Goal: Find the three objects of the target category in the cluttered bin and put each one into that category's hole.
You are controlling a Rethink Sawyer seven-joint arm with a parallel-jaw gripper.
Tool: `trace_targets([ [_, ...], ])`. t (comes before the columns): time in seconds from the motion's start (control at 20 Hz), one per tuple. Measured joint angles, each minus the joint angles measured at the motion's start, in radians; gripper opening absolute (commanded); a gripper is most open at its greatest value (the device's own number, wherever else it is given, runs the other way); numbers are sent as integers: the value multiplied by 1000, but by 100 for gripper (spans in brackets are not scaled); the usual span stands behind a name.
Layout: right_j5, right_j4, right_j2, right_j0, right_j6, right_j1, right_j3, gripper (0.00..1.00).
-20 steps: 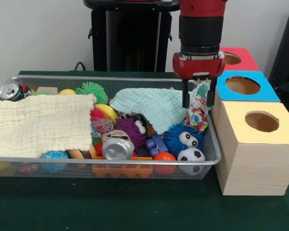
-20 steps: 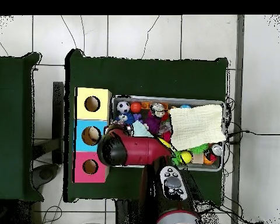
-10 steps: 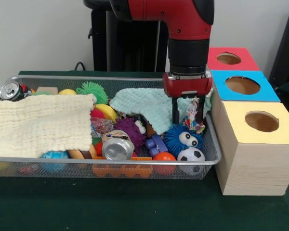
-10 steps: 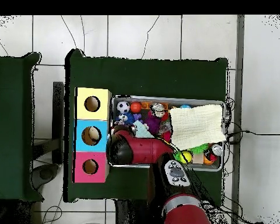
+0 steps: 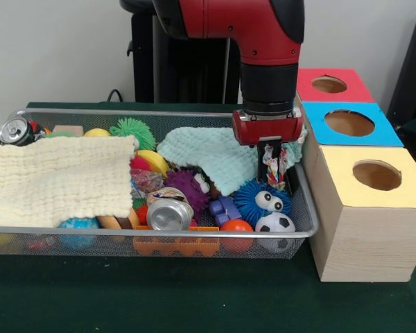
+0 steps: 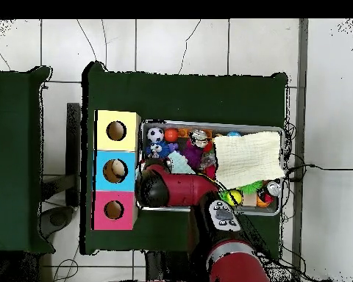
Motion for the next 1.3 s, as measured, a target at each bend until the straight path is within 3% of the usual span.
trace_targets([
  [0.8,27,-3,6,-3,0,-19,-1,0],
  [1.3,217,19,6,36,0,-73,-17,0],
])
